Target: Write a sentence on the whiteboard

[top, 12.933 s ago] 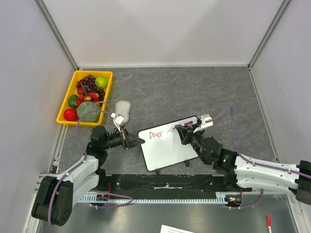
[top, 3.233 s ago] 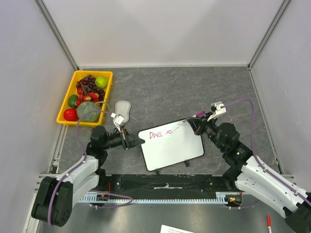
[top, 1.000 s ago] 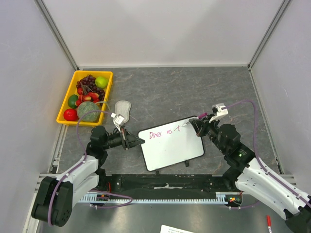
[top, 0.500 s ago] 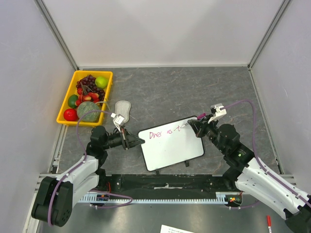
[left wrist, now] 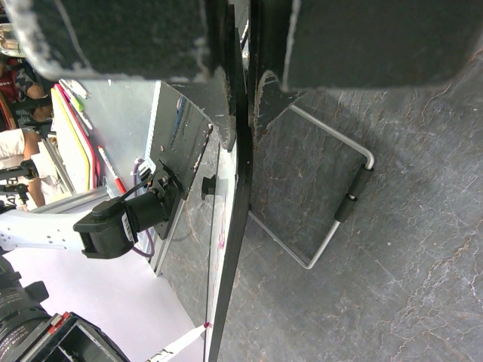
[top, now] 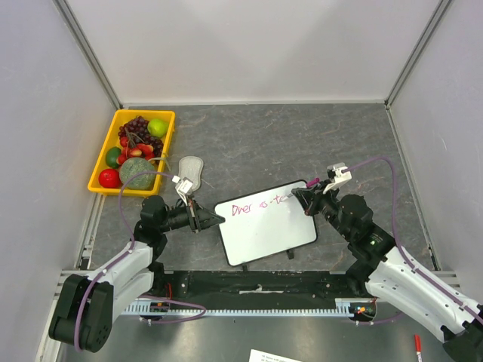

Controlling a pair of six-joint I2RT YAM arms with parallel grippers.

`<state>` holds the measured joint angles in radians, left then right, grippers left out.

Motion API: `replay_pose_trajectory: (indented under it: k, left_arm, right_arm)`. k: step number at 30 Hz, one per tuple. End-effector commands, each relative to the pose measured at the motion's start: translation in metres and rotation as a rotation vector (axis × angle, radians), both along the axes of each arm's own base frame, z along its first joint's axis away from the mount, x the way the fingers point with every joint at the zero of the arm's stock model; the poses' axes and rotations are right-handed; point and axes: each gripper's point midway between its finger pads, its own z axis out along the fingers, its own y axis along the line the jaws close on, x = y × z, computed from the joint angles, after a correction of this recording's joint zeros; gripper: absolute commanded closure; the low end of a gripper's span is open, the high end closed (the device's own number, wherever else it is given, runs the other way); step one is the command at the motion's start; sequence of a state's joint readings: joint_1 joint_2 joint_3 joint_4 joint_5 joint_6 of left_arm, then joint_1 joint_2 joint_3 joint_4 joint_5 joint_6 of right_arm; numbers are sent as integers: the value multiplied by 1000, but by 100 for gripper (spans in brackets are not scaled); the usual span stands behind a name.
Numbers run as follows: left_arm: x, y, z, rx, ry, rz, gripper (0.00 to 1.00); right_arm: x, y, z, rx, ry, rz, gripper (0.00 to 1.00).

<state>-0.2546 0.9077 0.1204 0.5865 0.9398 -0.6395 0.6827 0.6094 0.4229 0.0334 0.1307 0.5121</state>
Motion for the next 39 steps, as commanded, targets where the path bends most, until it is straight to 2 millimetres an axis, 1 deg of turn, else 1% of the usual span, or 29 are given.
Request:
replay_pose_trajectory:
  k: [1, 8, 15, 19, 28, 39]
  left_arm:
    - [4, 1, 2, 21, -92, -3, 98]
    - [4, 1, 2, 20, -94, -4, 98]
    - [4, 1, 2, 20, -92, -1, 98]
    - [4, 1, 2, 21, -94, -1, 98]
    - [4, 1, 2, 21, -95, -1, 98]
    - [4, 1, 2, 20, -91, -1, 98]
  right_arm:
    - [5, -10, -2, -38, -11, -50, 100]
    - [12, -12, 13, -23, -34, -84, 100]
    - [17, -10, 22, -7, -41, -95, 100]
    - [18, -10, 23, -4, -43, -101, 100]
    - [14, -12, 13, -9, -27, -97, 100]
    - [7, -11, -8, -44, 10, -62, 100]
